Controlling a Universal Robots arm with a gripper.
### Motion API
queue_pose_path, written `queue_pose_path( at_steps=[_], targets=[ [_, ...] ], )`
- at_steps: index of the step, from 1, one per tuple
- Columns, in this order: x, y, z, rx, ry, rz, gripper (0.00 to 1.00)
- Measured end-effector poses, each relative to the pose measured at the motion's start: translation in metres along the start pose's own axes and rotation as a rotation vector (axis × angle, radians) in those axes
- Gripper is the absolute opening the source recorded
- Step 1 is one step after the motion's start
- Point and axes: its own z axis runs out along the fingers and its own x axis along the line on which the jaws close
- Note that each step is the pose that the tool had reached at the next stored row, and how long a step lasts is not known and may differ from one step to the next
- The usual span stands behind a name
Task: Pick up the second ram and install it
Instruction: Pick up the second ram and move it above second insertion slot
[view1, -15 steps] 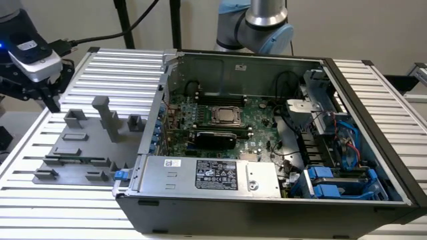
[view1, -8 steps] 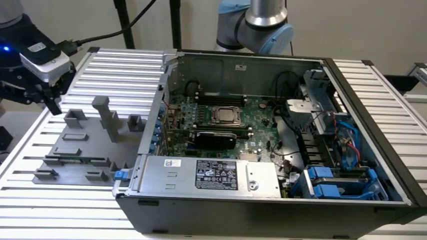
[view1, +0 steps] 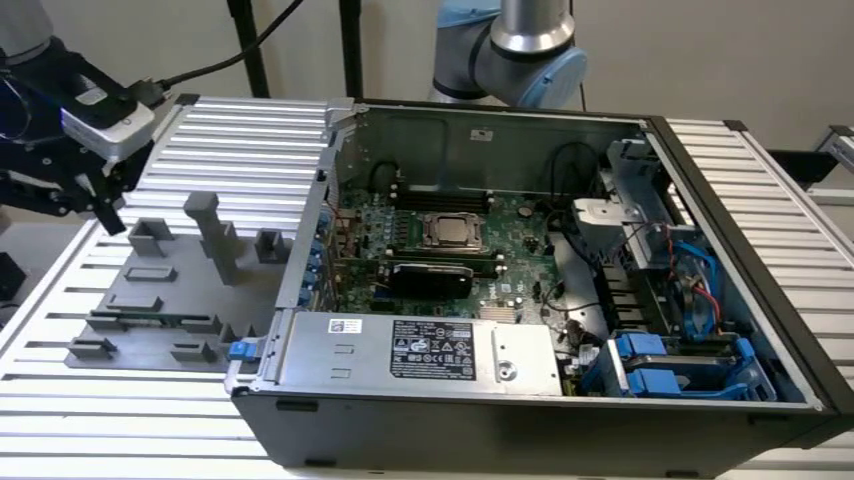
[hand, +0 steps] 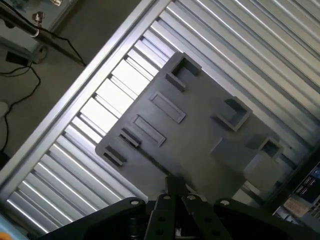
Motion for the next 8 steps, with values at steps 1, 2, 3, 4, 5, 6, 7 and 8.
queue_pose_path(
  at_steps=[1,2,3,4,5,6,7,8],
  targets=[
    [0.0000,0.0000,0.0006,-0.0001,0.0009,-0.018,0.00],
    [0.0000,-0.0001,0.0014,-0.0002,0.0015,-0.036,0.00],
    [0.0000,-0.0001,0.0021,-0.0003,0.0023,-0.054,0.00],
    [0.0000,-0.0001,0.0028,-0.0004,0.0031,-0.073,0.00],
    [0.0000,-0.0001,0.0035,-0.0005,0.0038,-0.092,0.00],
    [0.0000,-0.0002,0.0042,-0.0006,0.0045,-0.109,0.00],
    [0.0000,-0.0002,0.0049,-0.0007,0.0052,-0.127,0.00],
    [0.0001,-0.0002,0.0056,-0.0009,0.0059,-0.145,0.00]
  ],
)
